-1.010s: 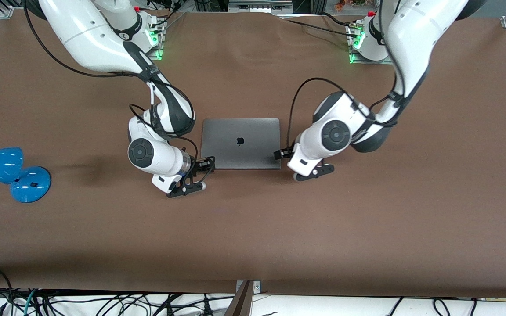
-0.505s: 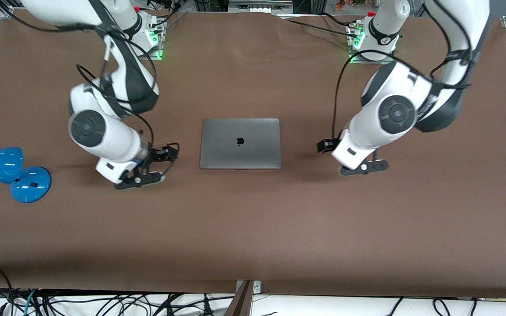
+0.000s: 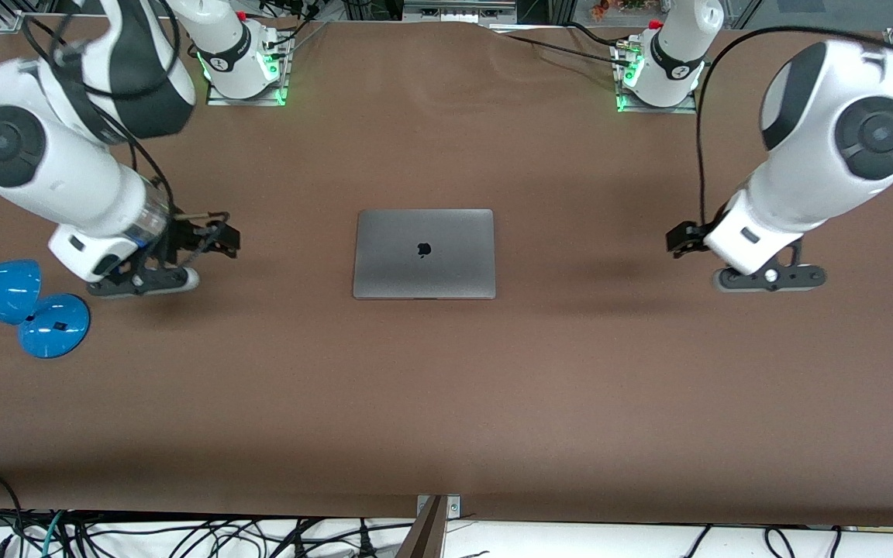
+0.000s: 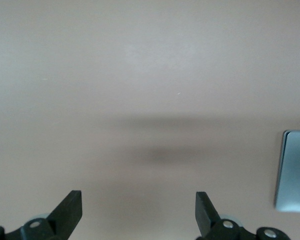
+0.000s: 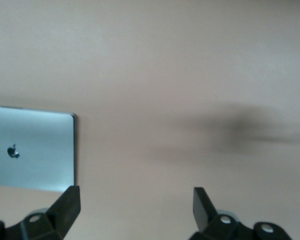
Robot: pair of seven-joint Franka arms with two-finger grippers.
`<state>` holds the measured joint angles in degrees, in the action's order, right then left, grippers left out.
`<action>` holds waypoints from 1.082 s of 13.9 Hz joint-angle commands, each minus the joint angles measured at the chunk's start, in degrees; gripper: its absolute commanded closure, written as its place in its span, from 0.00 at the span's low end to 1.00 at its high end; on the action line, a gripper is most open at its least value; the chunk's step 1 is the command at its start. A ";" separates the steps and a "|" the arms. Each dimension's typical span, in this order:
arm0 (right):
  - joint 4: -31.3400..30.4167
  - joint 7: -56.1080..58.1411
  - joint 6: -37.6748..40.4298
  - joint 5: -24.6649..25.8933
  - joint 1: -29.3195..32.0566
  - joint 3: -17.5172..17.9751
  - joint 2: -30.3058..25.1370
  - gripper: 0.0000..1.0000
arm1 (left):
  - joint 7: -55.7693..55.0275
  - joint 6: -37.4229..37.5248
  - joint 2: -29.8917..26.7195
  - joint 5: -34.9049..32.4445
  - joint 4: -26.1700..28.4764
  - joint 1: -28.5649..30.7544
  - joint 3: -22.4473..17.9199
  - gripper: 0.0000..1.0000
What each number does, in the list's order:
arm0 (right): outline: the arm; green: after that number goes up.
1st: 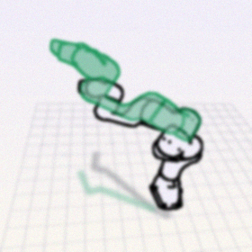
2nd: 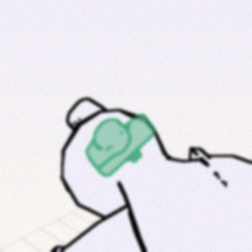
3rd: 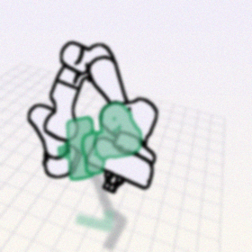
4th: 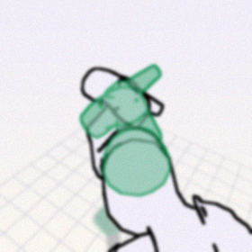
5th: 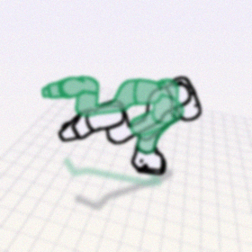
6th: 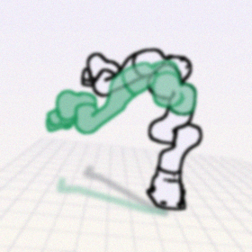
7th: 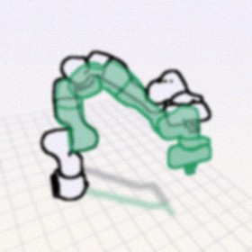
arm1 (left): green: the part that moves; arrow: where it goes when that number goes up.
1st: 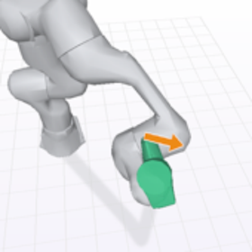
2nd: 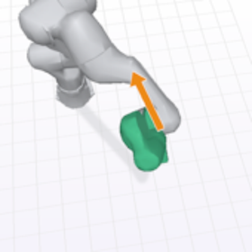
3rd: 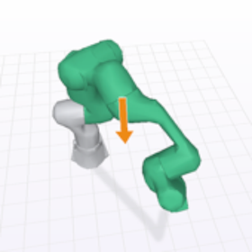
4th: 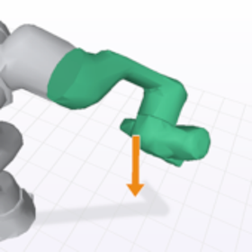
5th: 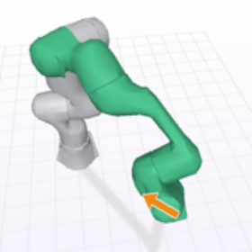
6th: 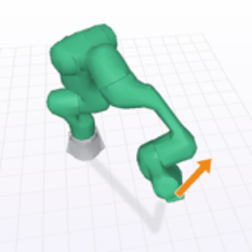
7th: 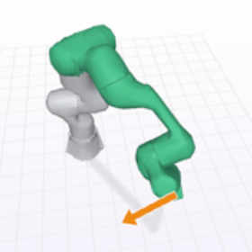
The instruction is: Close laptop with both arms from behind
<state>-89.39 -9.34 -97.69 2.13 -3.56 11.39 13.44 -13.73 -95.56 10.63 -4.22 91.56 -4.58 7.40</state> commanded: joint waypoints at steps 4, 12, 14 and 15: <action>-1.75 -0.68 4.87 0.69 2.77 0.12 -8.07 0.00 | 10.90 6.00 -7.46 2.99 1.07 1.23 -4.24 0.00; -1.93 -0.77 10.50 0.60 6.29 -0.67 -11.24 0.00 | 16.02 10.40 -11.77 5.54 1.78 3.44 -5.03 0.00; -2.02 -0.77 11.29 0.60 6.55 -0.76 -11.59 0.00 | 15.84 10.40 -11.86 5.46 1.86 2.91 -5.03 0.00; -2.10 -0.77 12.42 0.60 6.99 -1.11 -11.59 0.00 | 15.67 10.48 -11.86 5.45 1.86 2.47 -5.12 0.00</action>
<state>-89.83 -9.43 -86.75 2.18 2.41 10.30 3.79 1.22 -85.22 -0.02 0.70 92.07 -1.39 2.49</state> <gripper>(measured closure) 0.000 0.000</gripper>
